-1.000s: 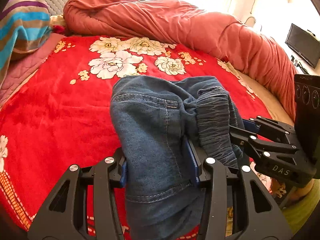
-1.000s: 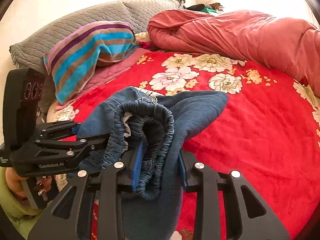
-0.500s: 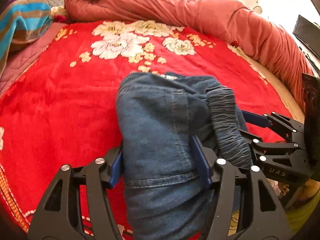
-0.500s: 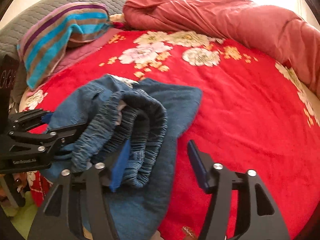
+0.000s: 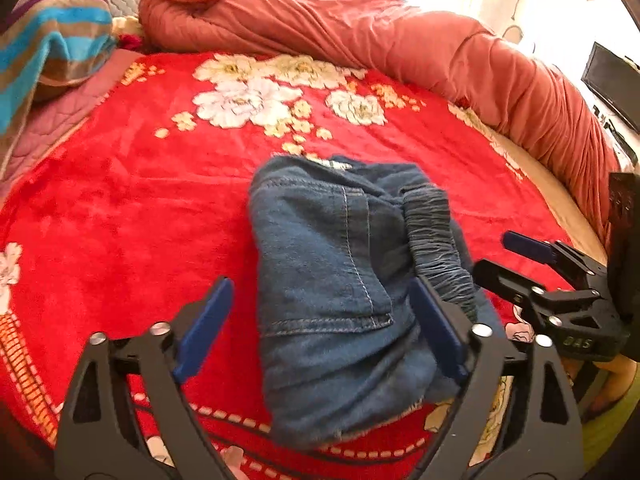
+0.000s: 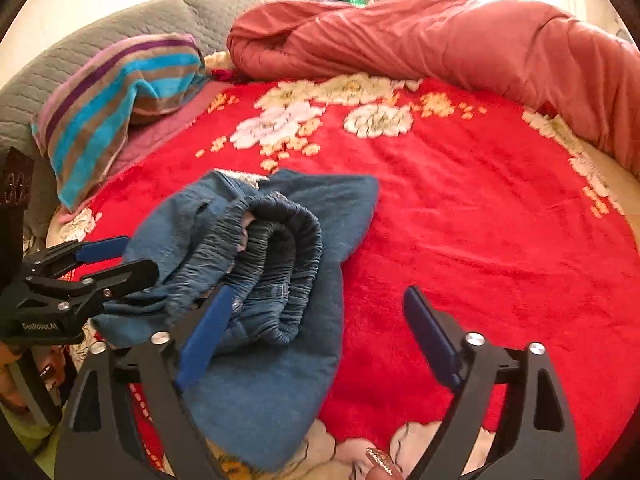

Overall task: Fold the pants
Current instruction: 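Release the folded pants with the right tool and withdraw both tools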

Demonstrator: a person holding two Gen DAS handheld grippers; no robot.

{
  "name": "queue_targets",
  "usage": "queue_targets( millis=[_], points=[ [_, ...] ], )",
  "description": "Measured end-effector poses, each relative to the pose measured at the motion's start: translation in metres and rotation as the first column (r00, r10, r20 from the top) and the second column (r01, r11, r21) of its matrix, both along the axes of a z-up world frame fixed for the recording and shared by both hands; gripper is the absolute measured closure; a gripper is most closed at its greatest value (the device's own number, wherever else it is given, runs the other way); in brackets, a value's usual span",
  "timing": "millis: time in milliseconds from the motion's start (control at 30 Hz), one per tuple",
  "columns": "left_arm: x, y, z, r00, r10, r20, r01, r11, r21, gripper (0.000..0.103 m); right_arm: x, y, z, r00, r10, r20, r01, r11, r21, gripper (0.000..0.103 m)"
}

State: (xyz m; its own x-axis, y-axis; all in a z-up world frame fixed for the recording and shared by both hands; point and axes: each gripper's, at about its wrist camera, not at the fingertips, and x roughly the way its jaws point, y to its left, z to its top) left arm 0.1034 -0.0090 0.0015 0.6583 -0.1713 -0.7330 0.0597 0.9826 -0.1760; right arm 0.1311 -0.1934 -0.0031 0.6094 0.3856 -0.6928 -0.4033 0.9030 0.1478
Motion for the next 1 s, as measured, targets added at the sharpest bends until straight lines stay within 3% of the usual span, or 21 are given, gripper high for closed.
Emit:
queue_targets(
  millis=[133,533,1000],
  points=[
    [-0.017,0.006,0.017,0.999,0.021,0.040,-0.021,1.000,-0.016,0.010,-0.018,-0.003,0.016,0.999,0.003,0.054,-0.003,1.000,0.005,0.004],
    [-0.070,0.008,0.046,0.992,0.039,0.123,-0.043,0.999,0.031,0.010,-0.069,-0.008,0.048,0.984,0.012,0.175,-0.010,1.000,-0.015,0.005],
    [-0.108,0.001,0.038,0.996,0.020,0.090,-0.026,0.997,0.067,0.010,-0.110,-0.027,0.057,0.974,-0.044,0.222,0.047,0.999,-0.006,0.005]
  ],
)
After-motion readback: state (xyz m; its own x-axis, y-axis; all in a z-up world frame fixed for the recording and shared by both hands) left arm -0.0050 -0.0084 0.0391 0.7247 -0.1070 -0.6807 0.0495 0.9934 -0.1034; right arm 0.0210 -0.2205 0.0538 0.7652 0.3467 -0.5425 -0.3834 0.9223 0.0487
